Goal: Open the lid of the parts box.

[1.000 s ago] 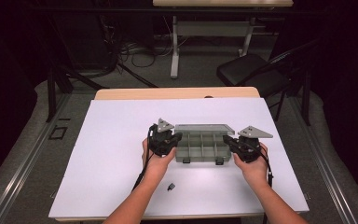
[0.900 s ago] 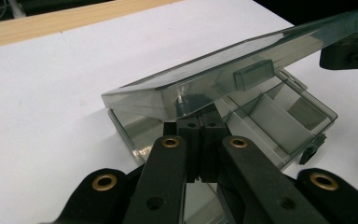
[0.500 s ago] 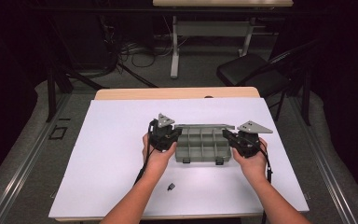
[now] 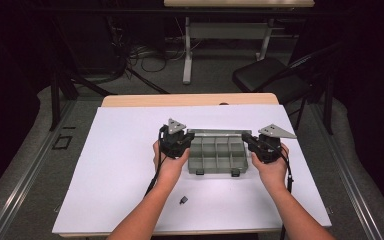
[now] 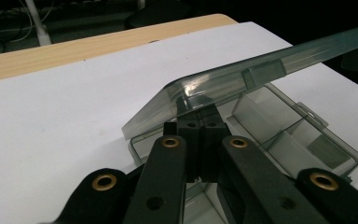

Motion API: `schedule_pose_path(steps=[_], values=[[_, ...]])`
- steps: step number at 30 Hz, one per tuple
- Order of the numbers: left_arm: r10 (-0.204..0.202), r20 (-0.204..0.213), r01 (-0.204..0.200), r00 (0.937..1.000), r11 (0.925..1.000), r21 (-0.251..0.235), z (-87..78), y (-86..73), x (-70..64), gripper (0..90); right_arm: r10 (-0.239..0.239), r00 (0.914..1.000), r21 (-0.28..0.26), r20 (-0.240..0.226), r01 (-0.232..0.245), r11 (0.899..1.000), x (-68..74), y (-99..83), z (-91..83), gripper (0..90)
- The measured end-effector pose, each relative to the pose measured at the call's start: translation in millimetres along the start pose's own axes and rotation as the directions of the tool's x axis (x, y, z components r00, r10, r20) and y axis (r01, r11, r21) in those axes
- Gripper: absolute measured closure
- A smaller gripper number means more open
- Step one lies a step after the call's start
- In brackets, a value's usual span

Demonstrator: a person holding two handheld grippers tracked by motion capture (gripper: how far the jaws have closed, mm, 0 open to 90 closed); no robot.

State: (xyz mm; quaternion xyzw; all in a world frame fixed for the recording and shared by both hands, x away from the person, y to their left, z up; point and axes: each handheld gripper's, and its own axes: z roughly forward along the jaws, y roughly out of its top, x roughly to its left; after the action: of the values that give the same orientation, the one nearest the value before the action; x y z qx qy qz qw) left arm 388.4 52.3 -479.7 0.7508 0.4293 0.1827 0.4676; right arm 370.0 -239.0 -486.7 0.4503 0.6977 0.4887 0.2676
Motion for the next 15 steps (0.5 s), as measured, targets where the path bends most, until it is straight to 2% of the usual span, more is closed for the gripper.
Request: schedule_pose_path(steps=[2, 8, 12, 15], values=[[-0.003, -0.004, 0.003, 1.0, 0.9999, -0.012, 1.2, 0.2, -0.2, 90.0, 0.0, 1.0, -0.003, 0.003, 0.0, 1.0, -0.2, 0.4, 0.5, 90.0], [0.004, -0.001, -0.004, 1.0, 1.0, 0.003, 1.1, 2.6, 0.8, 90.0, -0.001, 1.0, -0.001, 0.008, 0.001, 1.0, -1.1, 0.9, 2.2, 90.0], [-0.003, -0.001, 0.003, 1.0, 1.0, -0.004, 1.4, 3.9, 1.4, 90.0, 0.002, 1.0, -0.004, 0.006, -0.002, 1.0, -1.0, 1.5, 2.9, 90.0], [0.018, -0.007, -0.018, 0.9998, 0.9998, 0.006, 1.8, 5.9, 1.8, 90.0, -0.004, 1.0, -0.001, -0.003, 0.004, 1.0, -0.2, 1.3, 2.0, 87.7]])
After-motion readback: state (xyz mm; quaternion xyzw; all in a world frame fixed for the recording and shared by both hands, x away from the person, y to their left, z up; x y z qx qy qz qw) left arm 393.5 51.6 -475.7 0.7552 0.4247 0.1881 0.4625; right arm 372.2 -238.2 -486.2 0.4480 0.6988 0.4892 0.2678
